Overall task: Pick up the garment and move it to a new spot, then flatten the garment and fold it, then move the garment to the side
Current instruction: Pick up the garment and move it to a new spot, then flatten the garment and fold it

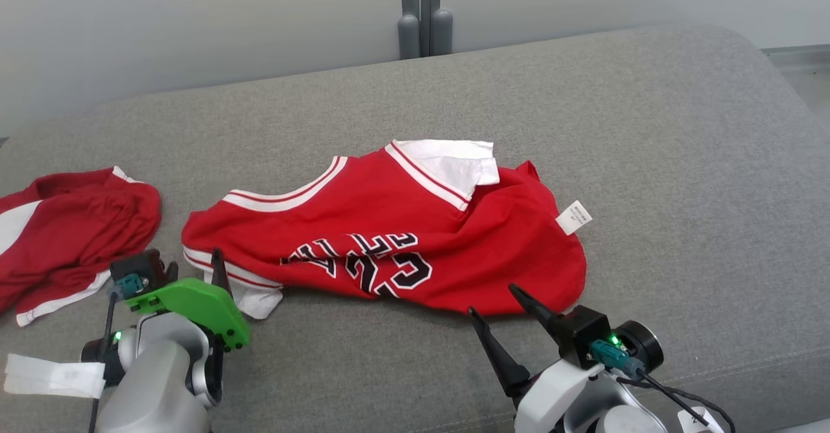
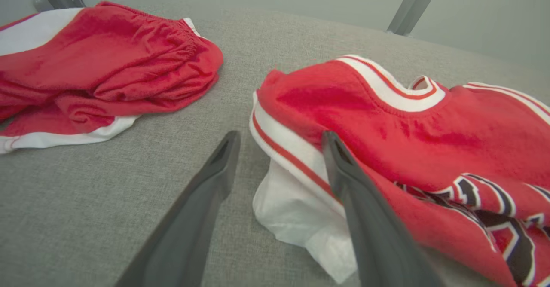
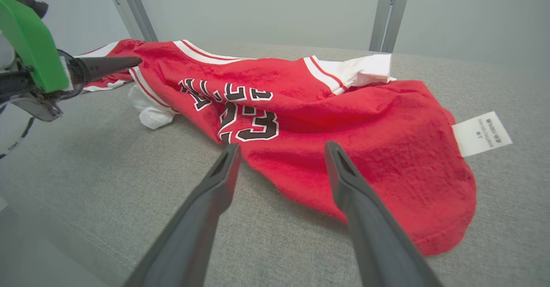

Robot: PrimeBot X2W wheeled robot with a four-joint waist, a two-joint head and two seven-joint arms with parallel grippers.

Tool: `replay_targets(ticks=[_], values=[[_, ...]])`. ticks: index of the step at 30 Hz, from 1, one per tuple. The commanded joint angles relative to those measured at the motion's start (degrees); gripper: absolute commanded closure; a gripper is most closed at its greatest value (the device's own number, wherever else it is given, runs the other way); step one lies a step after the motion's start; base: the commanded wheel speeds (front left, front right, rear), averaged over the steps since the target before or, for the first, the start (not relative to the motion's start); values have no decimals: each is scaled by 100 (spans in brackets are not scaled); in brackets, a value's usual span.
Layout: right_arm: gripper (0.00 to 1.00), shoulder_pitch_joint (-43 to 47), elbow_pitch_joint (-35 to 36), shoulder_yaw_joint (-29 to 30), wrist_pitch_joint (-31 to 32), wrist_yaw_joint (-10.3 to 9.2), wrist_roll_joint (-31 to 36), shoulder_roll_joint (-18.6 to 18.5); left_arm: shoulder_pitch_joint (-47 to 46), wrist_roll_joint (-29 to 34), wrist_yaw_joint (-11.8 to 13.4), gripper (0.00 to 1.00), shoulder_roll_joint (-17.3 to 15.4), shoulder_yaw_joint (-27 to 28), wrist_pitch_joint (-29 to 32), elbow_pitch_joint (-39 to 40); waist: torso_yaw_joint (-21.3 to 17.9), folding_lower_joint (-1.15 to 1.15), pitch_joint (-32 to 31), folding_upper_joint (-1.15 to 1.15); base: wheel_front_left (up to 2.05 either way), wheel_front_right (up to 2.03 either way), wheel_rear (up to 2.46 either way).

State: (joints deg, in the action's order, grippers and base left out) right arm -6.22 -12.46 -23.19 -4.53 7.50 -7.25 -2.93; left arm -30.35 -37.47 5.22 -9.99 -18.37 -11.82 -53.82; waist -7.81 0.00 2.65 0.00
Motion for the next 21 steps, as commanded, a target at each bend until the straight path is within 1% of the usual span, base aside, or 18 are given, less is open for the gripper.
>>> replay_targets(ticks=[1, 2, 5, 6, 8, 9, 12, 14, 17, 21], values=[[0, 88, 30, 51, 14, -2, 5, -5, 148, 49, 110, 0, -117, -81, 251, -25, -41, 0, -94, 0, 0, 0, 0], [0, 88, 30, 51, 14, -2, 5, -5, 148, 49, 110, 0, -117, -81, 251, -25, -41, 0, -94, 0, 0, 0, 0], [0, 158, 50, 120, 30, -2, 19, -5, 220, 226, 328, 0, -315, -295, 862, -134, -62, 0, -160, 0, 0, 0, 0], [0, 199, 73, 160, 35, -2, 26, -4, 175, 379, 533, 0, -401, -425, 1150, -112, -74, 0, -184, 0, 0, 0, 0], [0, 245, 84, 201, 31, -2, 30, -4, 98, 437, 716, 0, -501, -471, 1374, -8, -85, 0, -200, 0, 0, 0, 0], [0, 261, 92, 214, 32, -2, 30, -2, 46, 438, 746, 0, -543, -475, 1440, 103, -99, 0, -207, 0, 0, 0, 0], [0, 291, 124, 236, 30, -2, 30, -1, -81, 435, 680, 0, -575, -522, 1594, 553, -163, 0, -193, 0, 0, 0, 0], [0, 284, 133, 219, 29, -2, 14, 0, -203, 529, 714, 0, -586, -622, 1737, 828, -242, 0, -152, 0, 0, 0, 0], [0, 204, 163, 175, 34, -2, -2, 1, -470, 629, 720, 0, -533, -796, 2111, 1158, -426, 0, -19, 0, 0, 0, 0], [0, 54, 168, 147, 6, -2, -11, 3, -882, 734, 530, 0, -533, -1075, 2787, 1273, -732, 0, 217, 0, 0, 0, 0]])
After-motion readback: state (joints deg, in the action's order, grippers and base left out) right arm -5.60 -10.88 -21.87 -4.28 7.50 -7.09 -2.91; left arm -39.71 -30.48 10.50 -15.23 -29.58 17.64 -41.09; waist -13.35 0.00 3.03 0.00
